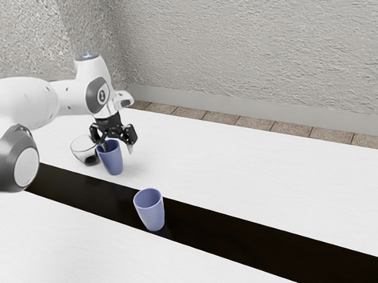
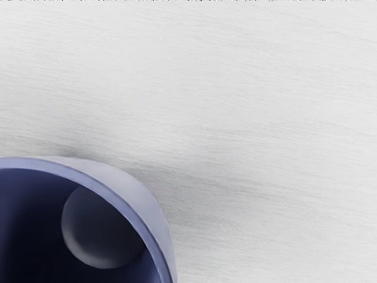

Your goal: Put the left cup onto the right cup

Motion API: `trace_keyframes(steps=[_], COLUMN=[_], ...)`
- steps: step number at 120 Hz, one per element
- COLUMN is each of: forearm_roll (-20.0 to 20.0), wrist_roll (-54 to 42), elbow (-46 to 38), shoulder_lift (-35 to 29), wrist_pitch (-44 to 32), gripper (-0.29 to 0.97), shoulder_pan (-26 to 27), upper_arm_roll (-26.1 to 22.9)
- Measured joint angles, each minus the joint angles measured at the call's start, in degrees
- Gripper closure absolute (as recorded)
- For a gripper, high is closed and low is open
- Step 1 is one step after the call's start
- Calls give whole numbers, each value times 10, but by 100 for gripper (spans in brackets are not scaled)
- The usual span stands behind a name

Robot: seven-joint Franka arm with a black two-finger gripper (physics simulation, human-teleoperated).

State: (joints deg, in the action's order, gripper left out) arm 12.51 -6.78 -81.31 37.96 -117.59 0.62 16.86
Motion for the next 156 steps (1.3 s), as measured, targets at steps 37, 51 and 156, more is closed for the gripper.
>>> trace_keyframes(steps=[37,51,156], forearm_roll=[9,9,-24], wrist_roll=[-1,0,11], elbow=[-4,-5,-13], shoulder_lift=[6,6,-72], wrist_pitch=[-16,-19,9], gripper=[38,58,78], shoulder_pan=[0,1,38], upper_arm_roll=[1,2,4])
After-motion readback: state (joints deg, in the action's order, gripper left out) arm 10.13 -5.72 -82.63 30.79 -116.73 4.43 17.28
